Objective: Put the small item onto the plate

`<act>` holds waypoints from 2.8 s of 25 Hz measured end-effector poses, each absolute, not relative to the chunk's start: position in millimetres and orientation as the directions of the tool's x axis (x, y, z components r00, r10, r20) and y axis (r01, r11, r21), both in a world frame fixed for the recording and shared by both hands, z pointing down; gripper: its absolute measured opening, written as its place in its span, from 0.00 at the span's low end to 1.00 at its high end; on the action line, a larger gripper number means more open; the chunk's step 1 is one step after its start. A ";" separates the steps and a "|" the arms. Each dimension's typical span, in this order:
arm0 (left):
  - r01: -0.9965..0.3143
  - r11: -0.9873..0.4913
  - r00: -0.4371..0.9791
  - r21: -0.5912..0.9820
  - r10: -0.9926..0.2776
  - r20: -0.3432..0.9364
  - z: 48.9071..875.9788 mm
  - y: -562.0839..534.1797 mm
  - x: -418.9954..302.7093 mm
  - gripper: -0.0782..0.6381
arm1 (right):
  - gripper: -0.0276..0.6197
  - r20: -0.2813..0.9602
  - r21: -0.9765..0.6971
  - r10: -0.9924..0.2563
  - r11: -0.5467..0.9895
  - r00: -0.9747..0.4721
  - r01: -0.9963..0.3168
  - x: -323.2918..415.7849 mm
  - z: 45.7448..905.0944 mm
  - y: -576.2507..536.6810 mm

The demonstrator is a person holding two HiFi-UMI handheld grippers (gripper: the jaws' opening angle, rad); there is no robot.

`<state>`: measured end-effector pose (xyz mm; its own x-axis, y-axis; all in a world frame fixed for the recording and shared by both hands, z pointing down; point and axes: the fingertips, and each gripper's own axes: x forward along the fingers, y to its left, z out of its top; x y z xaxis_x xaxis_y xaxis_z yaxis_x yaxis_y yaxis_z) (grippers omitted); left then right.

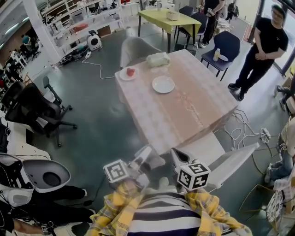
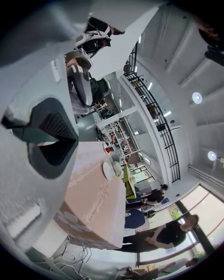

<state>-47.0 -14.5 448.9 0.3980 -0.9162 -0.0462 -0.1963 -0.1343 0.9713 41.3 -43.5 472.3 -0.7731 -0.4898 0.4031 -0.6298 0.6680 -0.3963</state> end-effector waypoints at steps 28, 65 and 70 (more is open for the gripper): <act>-0.196 -0.125 0.546 0.973 -0.837 0.002 481.8 -256.5 -140.6 0.23 | 0.04 0.484 -0.296 -0.632 0.532 -0.605 -0.793 -35.1 491.7 -237.4; -0.546 -0.133 0.681 0.827 -0.645 0.346 551.5 -452.8 -131.6 0.23 | 0.04 0.560 -0.203 -0.646 0.499 -0.518 -0.842 -95.6 545.9 -418.7; -0.618 -0.173 0.702 0.767 -0.561 0.439 561.5 -468.0 -127.4 0.24 | 0.04 0.564 -0.198 -0.656 0.482 -0.501 -0.854 -91.5 550.9 -423.6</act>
<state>-127.4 -468.0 561.5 0.7022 -0.5607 0.4387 -0.6177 -0.1735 0.7670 -91.5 -423.6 550.9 -0.5010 -0.6562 0.5642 -0.8537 0.4819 -0.1976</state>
